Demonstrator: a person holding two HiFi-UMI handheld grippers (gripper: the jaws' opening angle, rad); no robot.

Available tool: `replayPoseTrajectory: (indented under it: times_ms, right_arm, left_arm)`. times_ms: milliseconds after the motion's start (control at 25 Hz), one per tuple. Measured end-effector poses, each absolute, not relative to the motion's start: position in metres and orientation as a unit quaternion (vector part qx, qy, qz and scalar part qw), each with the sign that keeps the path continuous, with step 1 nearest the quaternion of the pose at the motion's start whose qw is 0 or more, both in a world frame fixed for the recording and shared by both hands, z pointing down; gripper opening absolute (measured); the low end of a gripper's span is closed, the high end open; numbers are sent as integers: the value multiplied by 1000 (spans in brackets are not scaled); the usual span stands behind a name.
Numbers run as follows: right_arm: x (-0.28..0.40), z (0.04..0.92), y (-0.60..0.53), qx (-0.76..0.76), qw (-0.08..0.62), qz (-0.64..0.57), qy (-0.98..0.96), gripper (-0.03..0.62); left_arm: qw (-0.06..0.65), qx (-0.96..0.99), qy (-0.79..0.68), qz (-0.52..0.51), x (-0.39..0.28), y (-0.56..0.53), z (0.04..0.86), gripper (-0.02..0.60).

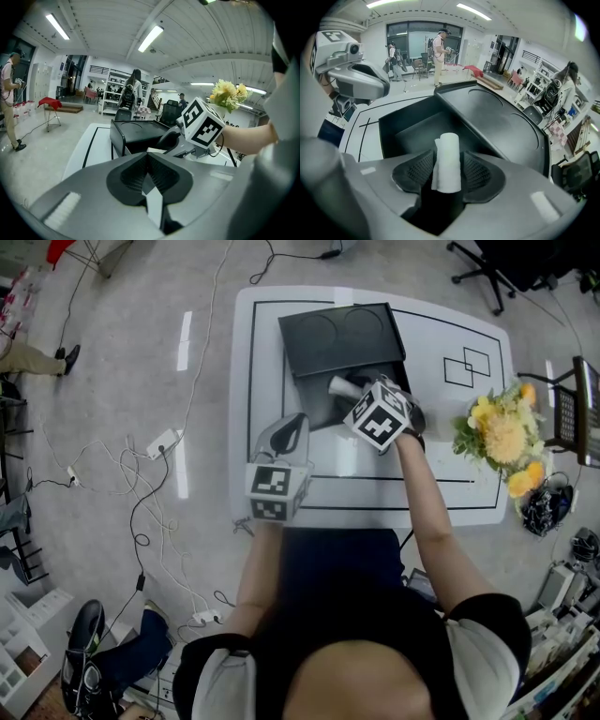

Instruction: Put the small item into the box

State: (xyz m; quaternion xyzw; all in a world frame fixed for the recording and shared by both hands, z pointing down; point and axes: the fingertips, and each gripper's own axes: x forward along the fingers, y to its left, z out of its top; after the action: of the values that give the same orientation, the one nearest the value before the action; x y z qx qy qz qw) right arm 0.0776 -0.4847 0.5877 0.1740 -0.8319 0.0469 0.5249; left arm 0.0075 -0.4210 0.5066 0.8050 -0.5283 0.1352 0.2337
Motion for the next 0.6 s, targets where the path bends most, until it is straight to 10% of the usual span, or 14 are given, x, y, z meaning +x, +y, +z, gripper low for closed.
replayPoseTrajectory:
  times_ms: [600]
  right_arm:
    - [90,567,-481,219,514,34,-829,207]
  left_arm:
    - [216,815,-523,125,13,-417,491,9]
